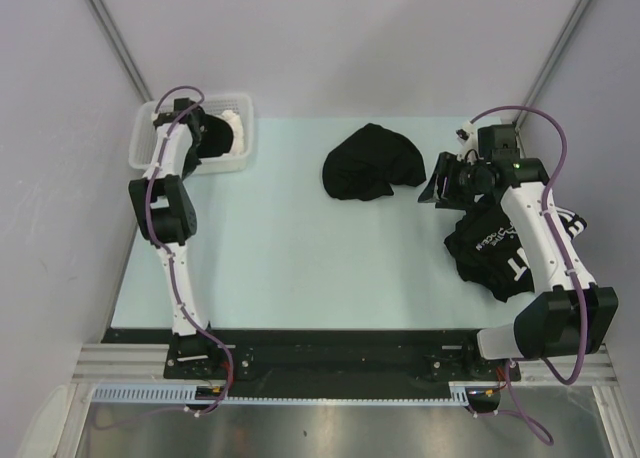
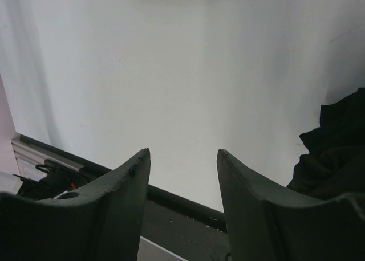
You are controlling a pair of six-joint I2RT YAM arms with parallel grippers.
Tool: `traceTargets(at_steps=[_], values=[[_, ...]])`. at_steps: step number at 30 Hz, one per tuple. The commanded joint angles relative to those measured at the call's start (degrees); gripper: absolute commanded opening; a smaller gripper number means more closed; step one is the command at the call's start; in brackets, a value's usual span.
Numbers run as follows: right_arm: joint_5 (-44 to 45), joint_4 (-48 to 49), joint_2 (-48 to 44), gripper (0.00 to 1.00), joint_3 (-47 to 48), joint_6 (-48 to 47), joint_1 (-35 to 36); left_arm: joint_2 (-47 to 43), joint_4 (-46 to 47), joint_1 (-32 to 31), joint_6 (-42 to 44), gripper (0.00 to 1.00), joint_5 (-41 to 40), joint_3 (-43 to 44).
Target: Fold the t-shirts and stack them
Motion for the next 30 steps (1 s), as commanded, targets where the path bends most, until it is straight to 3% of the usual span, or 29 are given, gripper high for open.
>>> traceTargets(at_steps=[1, 4, 12, 20, 25, 30], values=[[0.2, 0.2, -0.3, 0.56, 1.2, 0.2, 0.5, 0.3, 3.9, 0.1, 0.0, 0.0, 3.9, 3.0], [1.3, 1.8, 0.0, 0.57, 1.2, 1.0, 0.8, -2.7, 4.6, -0.8, 0.4, 0.01, 4.2, -2.1], [2.1, 9.7, 3.3, 0.64, 1.2, 3.5, 2.7, -21.4, 10.4, -1.3, 2.4, 0.11, 8.2, -25.4], [5.9, 16.9, 10.0, 0.67, 1.2, 3.4, 6.9, -38.6, 15.2, -1.7, 5.0, 0.22, 29.7, -39.3], [8.2, 22.1, 15.9, 0.68, 1.2, 2.7, 9.1, -52.0, 22.0, -3.0, 1.5, 0.26, 45.3, -48.9], [9.9, 25.3, 20.4, 0.67, 1.4, 0.6, 10.6, -63.7, 31.1, -5.1, -2.5, 0.25, 58.4, -56.4]])
